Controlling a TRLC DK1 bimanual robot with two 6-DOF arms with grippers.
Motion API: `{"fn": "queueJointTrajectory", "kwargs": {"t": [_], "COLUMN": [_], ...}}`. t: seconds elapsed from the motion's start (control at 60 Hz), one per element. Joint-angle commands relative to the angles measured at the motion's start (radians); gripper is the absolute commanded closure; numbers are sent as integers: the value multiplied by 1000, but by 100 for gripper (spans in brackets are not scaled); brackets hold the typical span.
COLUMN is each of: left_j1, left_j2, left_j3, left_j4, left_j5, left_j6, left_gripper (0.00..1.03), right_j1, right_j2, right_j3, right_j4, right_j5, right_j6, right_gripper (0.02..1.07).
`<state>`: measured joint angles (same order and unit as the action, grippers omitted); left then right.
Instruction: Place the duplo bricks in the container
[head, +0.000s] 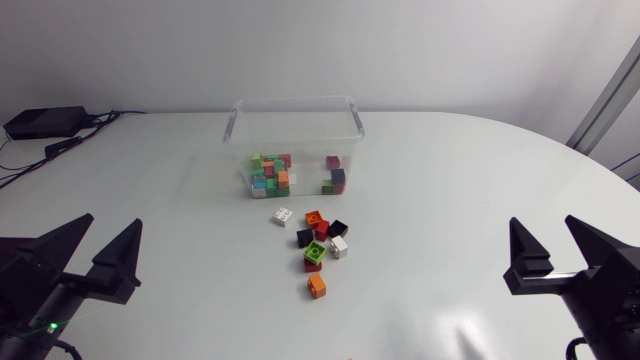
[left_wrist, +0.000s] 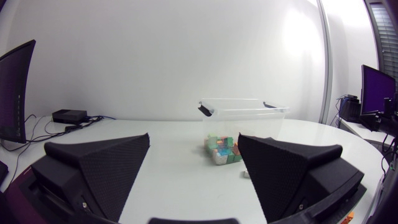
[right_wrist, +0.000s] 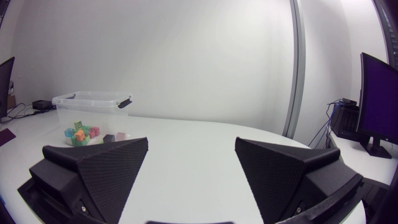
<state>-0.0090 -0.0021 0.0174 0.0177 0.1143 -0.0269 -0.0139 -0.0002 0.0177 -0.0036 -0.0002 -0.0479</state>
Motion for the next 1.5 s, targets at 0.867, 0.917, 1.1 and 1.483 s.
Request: {"fn": "queueJointTrajectory", "kwargs": {"t": [0.867,0.917,1.1,1.483], "left_j1": [-25,-32,-109,-333], "left_j2": [85,155,373,804], "left_j3": [145,191,343,622], "left_j4": [-82,-98,-199,-587], "left_j5": [-5,-5,-7,-113], "left_j6": [-13,-15,-36,-91], "left_gripper": [6,6,6,7], "right_j1": [34,42,77,341], "right_j2": [5,25,160,476], "right_j3": [54,76,149,324], "right_j4": [1,4,20,-27], "right_j5": [0,3,20,210], "right_j6": [23,25,26,80], "right_gripper": [6,6,7,7]}}
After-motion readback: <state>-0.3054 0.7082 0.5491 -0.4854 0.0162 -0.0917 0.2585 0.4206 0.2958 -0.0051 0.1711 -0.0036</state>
